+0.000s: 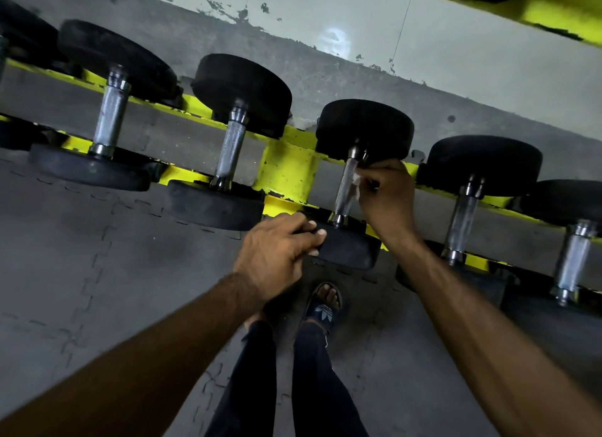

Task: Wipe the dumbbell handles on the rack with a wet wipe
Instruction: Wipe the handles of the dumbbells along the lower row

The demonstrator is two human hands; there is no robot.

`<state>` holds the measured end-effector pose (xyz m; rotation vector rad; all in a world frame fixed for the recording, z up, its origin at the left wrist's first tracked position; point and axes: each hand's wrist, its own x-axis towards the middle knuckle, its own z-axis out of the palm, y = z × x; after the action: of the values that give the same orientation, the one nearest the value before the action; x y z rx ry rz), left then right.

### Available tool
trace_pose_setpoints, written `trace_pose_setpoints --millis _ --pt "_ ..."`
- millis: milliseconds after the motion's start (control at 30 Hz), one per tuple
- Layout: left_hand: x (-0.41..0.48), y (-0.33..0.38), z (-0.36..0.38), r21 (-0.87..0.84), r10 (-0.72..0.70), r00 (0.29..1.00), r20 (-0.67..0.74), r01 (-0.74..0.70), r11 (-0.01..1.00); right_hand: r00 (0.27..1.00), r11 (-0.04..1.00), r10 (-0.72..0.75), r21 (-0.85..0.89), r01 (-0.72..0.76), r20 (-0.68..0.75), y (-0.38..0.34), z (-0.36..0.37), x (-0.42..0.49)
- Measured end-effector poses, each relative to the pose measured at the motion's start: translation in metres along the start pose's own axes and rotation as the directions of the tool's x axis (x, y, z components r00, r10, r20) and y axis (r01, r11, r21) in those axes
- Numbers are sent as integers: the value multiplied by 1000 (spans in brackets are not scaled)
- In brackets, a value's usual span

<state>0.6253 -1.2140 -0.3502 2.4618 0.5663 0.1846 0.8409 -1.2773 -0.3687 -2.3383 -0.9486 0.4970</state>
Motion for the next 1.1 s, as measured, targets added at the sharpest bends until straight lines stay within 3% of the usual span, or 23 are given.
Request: trace_pose_setpoints --millis 167,267,433,533,633,733,800,900,1100 --pt "0 1 -1 7 1 1000 4 -1 1000 959 981 -166 -60 184 228 1 -6 -17" --pt "-1 1 -1 0 0 1000 -2 0 1000 922 941 -270 -126 313 276 8 -10 -7" --pt "-1 3 0 -9 -10 1000 -23 10 1000 992 984 -127 -129 124 -16 0 -11 21" --pt "1 3 -1 -12 -6 1000 -31 6 1000 996 981 -88 -174 90 16 6 -3 -5" --pt "1 1 0 -19 4 1000 -30 -5 1000 991 995 -99 6 99 96 13 -5 -22" --pt "0 0 1 -28 9 999 -36 -10 1000 1000 987 -11 162 14 -20 9 -5 2" --pt "0 1 1 -35 8 999 -36 -9 999 969 903 228 392 -174 -94 7 2 20" --pt "0 2 -1 -43 5 999 -32 -6 999 901 730 429 610 -307 -61 4 13 10" --pt "-2 1 2 -43 -11 1000 -30 10 999 785 469 584 702 -535 208 7 12 6"
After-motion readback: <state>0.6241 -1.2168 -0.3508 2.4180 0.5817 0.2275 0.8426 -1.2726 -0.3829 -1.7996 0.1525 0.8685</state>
